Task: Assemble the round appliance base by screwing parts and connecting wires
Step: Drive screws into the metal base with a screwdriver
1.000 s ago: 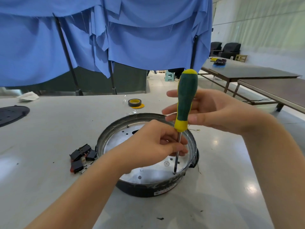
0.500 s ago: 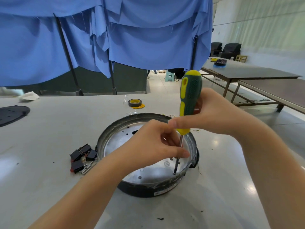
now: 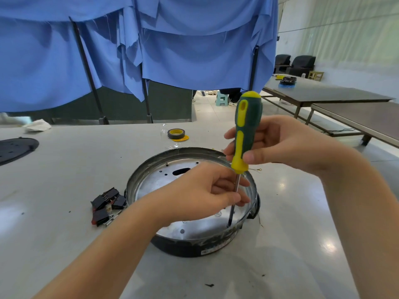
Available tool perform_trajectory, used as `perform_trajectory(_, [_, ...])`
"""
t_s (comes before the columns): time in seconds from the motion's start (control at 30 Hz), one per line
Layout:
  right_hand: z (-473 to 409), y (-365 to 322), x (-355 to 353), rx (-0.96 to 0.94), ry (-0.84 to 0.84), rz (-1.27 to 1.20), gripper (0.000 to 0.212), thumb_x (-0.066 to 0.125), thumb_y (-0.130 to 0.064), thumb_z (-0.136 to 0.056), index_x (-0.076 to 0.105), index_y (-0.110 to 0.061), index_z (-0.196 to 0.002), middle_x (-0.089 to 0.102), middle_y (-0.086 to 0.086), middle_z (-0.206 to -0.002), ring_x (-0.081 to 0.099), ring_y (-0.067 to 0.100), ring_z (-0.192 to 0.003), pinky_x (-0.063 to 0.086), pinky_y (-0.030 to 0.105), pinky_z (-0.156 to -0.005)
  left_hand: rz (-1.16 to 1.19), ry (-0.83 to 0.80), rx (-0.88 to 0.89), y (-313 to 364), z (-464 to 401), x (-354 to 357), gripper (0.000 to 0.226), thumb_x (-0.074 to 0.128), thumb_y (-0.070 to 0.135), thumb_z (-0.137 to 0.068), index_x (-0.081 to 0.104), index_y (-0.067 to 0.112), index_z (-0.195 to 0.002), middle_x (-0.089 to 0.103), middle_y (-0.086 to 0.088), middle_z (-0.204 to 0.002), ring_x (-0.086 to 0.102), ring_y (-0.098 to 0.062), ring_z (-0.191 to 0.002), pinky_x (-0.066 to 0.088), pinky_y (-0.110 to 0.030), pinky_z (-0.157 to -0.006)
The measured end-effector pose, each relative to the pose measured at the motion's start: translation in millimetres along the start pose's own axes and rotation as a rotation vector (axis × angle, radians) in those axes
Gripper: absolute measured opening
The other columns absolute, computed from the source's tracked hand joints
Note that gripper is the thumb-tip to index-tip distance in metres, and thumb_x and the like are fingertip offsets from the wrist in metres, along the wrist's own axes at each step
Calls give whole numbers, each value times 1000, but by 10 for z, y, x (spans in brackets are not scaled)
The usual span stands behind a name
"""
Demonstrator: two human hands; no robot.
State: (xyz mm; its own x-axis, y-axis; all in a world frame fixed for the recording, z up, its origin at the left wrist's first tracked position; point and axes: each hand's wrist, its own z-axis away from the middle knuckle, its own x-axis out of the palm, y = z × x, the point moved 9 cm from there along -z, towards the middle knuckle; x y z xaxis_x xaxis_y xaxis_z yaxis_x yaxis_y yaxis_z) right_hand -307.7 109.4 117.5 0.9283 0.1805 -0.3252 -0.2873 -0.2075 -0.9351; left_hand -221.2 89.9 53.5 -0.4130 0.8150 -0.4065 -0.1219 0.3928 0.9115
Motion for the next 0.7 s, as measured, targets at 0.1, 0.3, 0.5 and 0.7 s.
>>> perform_trajectory(0.1, [-24, -90, -50, -31, 154, 227, 33, 87, -31, -52, 68, -25, -78, 72, -6, -76, 69, 10, -75, 53, 17, -68, -73, 85, -7, -5, 3, -73, 20, 82, 20, -74, 70, 24, -90, 74, 4, -84, 72, -12, -77, 59, -30, -78])
perform_trajectory(0.3, [-84, -214, 77, -91, 240, 431, 38, 81, -47, -52, 54, -25, -68, 54, -13, -56, 51, -1, -54, 44, 10, -54, -138, 201, 17, 33, 15, -174, 15, 85, 14, -69, 70, 18, -69, 74, -1, -74, 70, -18, -67, 58, -28, -67])
perform_trajectory(0.5, [-23, -12, 141, 25, -37, 67, 57, 70, -6, -75, 51, -19, -128, 69, 1, -118, 65, 17, -110, 53, 22, -84, 67, 29, -54, -51, 2, -16, 23, 65, -1, -88, 69, 19, -98, 76, 0, -89, 73, -10, -88, 57, -20, -78])
perform_trajectory(0.7, [-23, 2, 4, -2, 53, 51, 42, 77, -10, -68, 69, -20, -109, 73, 3, -106, 70, 19, -99, 55, 25, -81, 41, -37, -50, -90, -10, 18, 31, 60, -1, -91, 60, 23, -112, 74, 3, -99, 70, -8, -98, 53, -23, -90])
